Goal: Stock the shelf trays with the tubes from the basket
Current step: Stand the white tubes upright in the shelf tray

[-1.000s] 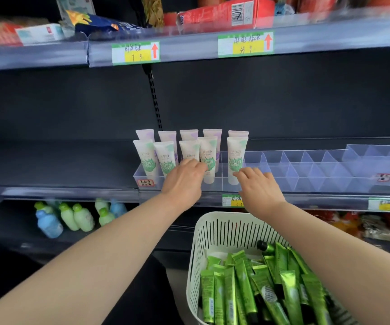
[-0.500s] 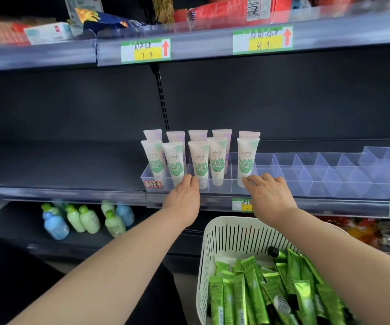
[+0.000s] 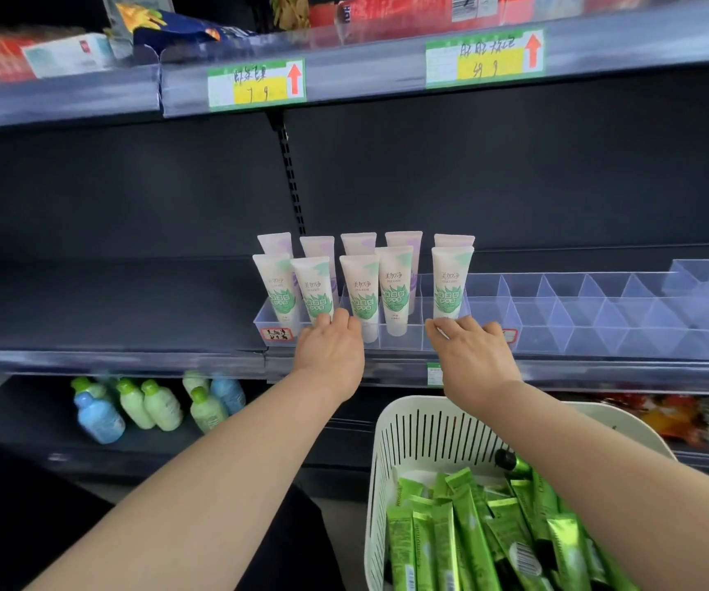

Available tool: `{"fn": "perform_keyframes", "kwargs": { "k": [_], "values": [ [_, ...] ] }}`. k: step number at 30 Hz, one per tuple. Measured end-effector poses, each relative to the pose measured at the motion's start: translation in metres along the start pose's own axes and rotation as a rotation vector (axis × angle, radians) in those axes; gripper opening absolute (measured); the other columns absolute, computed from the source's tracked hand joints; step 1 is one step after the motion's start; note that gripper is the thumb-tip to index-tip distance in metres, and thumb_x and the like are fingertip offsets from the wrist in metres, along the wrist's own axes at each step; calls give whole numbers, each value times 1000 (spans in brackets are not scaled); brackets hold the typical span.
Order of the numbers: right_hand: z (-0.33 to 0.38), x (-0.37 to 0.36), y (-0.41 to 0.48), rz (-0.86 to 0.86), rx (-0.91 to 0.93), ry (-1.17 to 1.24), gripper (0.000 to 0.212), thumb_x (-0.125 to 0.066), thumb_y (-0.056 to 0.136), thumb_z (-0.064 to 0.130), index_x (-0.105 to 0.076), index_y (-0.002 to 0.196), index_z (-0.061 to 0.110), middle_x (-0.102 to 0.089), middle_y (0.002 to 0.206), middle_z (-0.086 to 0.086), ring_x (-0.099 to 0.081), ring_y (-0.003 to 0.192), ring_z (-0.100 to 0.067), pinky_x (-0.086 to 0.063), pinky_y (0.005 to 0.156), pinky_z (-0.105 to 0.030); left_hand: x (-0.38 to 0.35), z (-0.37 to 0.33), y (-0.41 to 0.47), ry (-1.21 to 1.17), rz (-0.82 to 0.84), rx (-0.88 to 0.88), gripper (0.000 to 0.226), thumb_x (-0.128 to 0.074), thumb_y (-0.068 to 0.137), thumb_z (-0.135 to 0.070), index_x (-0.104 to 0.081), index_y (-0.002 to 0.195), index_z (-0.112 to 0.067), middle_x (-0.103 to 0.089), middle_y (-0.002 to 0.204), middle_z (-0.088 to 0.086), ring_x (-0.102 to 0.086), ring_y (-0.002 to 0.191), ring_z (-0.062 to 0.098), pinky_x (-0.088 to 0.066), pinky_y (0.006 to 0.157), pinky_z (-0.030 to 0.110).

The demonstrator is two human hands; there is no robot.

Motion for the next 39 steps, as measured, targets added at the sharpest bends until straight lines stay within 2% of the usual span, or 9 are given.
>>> {"fn": "perform_keyframes", "kwargs": {
  "k": [9,15,28,30,34,39],
  "values": [
    [7,1,0,7,10,4,70,-48,87,16,-16,149,14,-35,143,-3,-38,121,-25,-34,98,-40,-1,1,4,120,-4,21,61,-65,79,-8,-39,134,-12,-43,128,6,-44,118,24,-42,91,36],
    [27,2,7,15,42,25,70,-45,88,16,-13,150,13,-32,145,-3,-35,123,-26,-32,99,-41,-4,25,2,121,33,71,62,-65,77,-6,-39,133,-14,-42,130,6,-43,121,24,-42,95,39],
    [64,5,32,33,100,39,72,-51,86,17,-16,149,14,-36,142,-2,-38,119,-25,-36,92,-39,-11,65,-5,102,59,158,59,-63,79,-6,-38,133,-11,-41,129,7,-41,121,26,-41,92,40],
    [67,5,35,30,107,46,69,-51,90,24,-17,148,15,-36,142,-1,-38,119,-24,-36,92,-38,-12,69,-5,94,63,165,59,-63,79,-6,-38,133,-12,-41,129,7,-41,121,25,-41,91,40],
    [72,5,41,7,103,85,61,-42,95,50,-26,144,16,-39,140,-1,-39,120,-24,-36,93,-40,-12,74,-5,83,89,176,62,-64,77,-6,-37,133,-11,-40,129,8,-41,122,26,-42,93,40],
    [76,5,44,4,106,110,61,-37,95,53,-27,144,18,-39,140,0,-38,122,-23,-36,96,-41,-12,78,-6,77,145,208,66,-67,76,-9,-37,135,-11,-39,131,8,-40,123,25,-42,93,40]
  ]
}}
Point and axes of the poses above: each hand's wrist, its own y-axis towards the middle knuckle, its own x-axis out of the back of the hand, z = x × y, the point moved 8 cm from there along y, towards the middle knuckle
